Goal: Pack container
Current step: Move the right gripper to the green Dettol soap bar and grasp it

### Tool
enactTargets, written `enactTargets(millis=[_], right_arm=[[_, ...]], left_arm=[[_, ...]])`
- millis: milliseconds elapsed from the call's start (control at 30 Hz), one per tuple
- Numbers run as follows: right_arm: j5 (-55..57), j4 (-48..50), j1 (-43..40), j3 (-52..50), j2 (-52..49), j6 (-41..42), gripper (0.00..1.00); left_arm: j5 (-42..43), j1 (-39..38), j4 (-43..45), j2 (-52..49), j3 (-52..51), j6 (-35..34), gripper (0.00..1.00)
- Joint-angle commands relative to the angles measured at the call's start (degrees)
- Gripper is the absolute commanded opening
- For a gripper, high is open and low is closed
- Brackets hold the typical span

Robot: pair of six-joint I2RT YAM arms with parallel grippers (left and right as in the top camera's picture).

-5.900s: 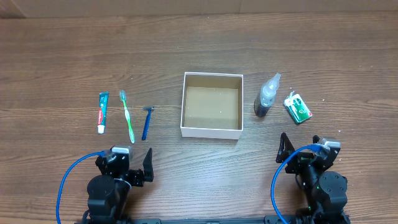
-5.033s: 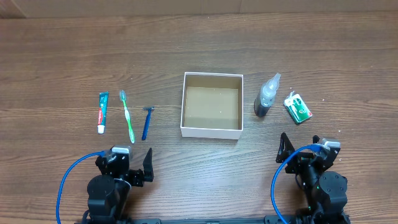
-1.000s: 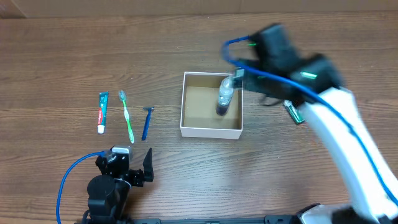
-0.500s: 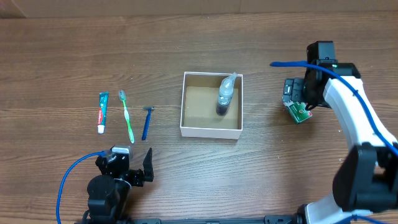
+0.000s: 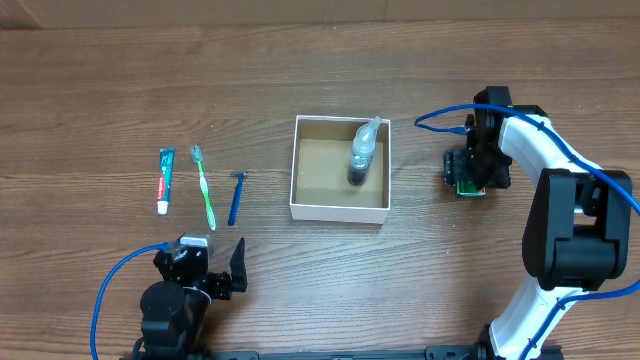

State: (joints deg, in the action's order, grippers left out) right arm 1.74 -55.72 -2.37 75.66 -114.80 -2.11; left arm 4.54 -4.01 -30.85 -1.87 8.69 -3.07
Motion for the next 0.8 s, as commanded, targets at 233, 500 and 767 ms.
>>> enactTargets(millis=[233,500,767], right_arm=[[-20.74,-10.8,0.04,2.8,-1.05,8.41,0.39],[-20.46,-11.26,0.07,4.63,8.0,9.68,0.37],[-12.68,-14.23,0.07,5.31,16.74,13.9,0.56]], left_arm=[[0.87,0.24,0.02,0.48,-0.33,-1.22,1.0],[0.87,0.24,0.02,0.48,-0.33,-1.22,1.0],[0.87,0.24,0.02,0.48,-0.33,-1.22,1.0]])
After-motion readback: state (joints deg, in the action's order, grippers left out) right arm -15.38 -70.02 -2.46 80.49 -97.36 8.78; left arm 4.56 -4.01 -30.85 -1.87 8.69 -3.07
